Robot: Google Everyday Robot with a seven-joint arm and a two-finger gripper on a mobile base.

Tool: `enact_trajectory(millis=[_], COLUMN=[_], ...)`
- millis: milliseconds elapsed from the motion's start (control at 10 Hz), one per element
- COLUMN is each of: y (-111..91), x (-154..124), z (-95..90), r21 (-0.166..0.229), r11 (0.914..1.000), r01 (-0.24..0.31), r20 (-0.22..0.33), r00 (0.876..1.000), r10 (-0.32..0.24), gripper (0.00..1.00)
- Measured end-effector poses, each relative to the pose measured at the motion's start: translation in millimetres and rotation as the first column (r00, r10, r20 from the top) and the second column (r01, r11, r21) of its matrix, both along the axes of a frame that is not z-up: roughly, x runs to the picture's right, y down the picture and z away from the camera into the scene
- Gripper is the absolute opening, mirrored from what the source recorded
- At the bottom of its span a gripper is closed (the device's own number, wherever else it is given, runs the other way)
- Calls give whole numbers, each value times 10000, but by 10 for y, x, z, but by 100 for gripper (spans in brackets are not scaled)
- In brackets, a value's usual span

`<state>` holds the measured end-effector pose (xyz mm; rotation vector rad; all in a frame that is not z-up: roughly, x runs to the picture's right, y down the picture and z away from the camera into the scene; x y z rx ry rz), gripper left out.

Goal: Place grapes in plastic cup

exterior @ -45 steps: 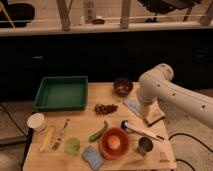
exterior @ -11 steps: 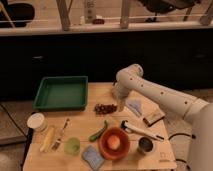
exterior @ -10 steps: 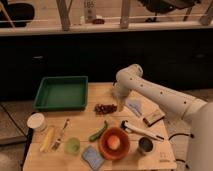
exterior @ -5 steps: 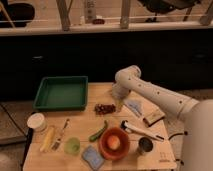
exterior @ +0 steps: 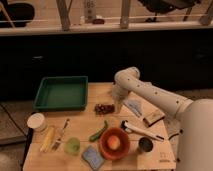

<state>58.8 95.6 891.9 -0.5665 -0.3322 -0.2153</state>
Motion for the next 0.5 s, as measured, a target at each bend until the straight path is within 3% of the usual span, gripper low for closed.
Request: enact_trajectory(millis=[500], y=[79], x=[-61], z=[100], r21=[-265], r11=[9996], r01=[40], r20=[176], r00=[9998], r10=[-35], gripper=[80])
